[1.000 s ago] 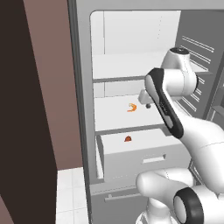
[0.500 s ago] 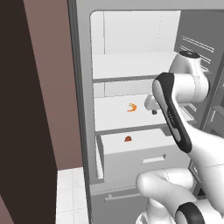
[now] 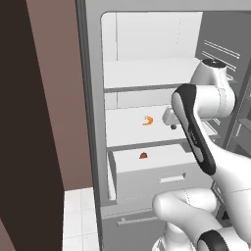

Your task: Fully open the fridge drawer.

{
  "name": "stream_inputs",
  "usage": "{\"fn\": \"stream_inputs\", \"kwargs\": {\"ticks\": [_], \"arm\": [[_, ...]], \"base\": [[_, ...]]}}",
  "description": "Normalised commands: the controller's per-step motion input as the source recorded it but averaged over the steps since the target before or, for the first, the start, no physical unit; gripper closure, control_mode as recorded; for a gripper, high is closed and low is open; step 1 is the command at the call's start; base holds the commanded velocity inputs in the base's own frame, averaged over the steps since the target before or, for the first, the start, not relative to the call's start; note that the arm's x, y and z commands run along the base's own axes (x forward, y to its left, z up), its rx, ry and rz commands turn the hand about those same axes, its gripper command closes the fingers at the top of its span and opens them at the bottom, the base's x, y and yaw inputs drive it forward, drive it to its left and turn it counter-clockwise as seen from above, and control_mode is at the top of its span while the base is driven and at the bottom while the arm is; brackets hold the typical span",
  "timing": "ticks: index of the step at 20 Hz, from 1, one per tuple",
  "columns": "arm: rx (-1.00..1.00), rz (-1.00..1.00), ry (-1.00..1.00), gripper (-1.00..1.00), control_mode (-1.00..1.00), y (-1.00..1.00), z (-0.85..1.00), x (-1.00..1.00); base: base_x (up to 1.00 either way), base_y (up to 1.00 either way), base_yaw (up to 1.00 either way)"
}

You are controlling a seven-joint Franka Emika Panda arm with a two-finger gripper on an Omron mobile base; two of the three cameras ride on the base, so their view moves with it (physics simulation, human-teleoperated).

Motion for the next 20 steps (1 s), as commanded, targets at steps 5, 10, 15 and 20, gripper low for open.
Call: {"fn": "stream_inputs", "kwargs": {"ticks": [5,10,15,20], "arm": [[0.0,0.0,0.0,-1.0,-1.0,0.0,0.0,0.0],[0.0,0.0,0.0,-1.0,-1.0,0.0,0.0,0.0],[0.0,0.0,0.0,-1.0,1.0,0.0,0.0,0.0],[0.0,0.0,0.0,-1.0,1.0,0.0,0.0,0.0]], "base": [[0.0,0.0,0.0],[0.0,0.0,0.0],[-0.13,0.0,0.0],[-0.35,-0.01,0.0]]}}
